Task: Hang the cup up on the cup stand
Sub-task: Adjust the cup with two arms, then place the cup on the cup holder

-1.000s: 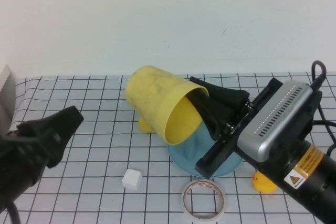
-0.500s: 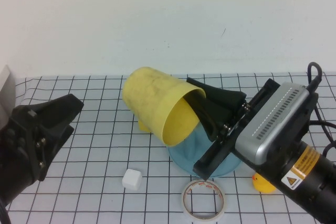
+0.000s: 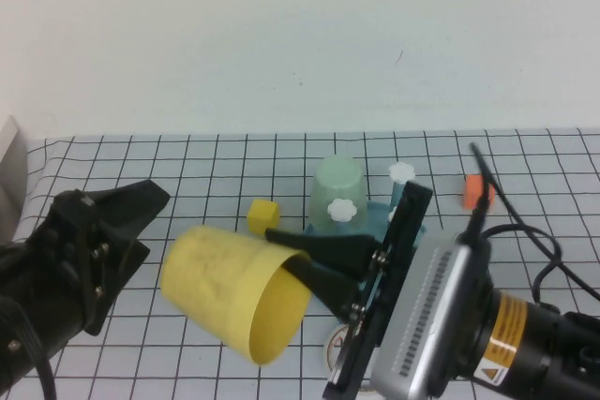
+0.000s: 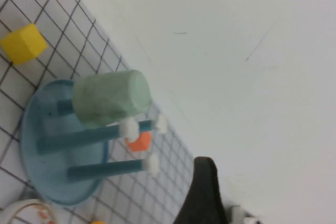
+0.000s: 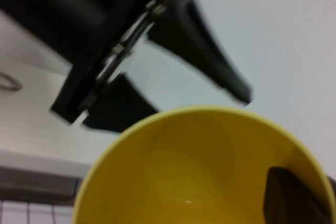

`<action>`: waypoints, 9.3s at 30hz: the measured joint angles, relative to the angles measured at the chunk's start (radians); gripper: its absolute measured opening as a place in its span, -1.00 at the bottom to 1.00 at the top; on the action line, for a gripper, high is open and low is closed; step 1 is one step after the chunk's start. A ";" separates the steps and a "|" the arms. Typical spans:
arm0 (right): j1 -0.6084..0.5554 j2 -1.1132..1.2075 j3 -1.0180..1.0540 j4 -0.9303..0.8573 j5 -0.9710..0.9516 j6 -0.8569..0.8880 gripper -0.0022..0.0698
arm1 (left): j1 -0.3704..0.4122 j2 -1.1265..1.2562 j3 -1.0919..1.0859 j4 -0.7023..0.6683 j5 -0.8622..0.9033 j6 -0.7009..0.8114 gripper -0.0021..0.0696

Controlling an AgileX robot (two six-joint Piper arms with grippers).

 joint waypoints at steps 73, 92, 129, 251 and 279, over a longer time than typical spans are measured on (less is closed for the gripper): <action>-0.003 0.047 -0.177 0.005 -0.001 0.079 -0.89 | 0.000 0.021 0.000 0.720 -0.262 -0.859 0.69; -0.014 0.047 -0.177 -0.042 -0.001 0.163 -0.86 | 0.000 0.021 0.000 0.781 -0.270 -0.840 0.69; -0.015 0.028 -0.143 -0.031 -0.014 0.346 -0.67 | 0.000 0.021 0.000 0.745 -0.351 -0.522 0.66; 0.003 -1.160 0.161 -0.107 2.215 0.289 -0.94 | -0.084 1.415 -1.076 0.984 -0.466 0.434 0.60; 0.003 -1.160 0.179 -0.113 2.033 0.302 -0.94 | -0.069 1.334 -1.097 1.008 -0.301 0.309 0.54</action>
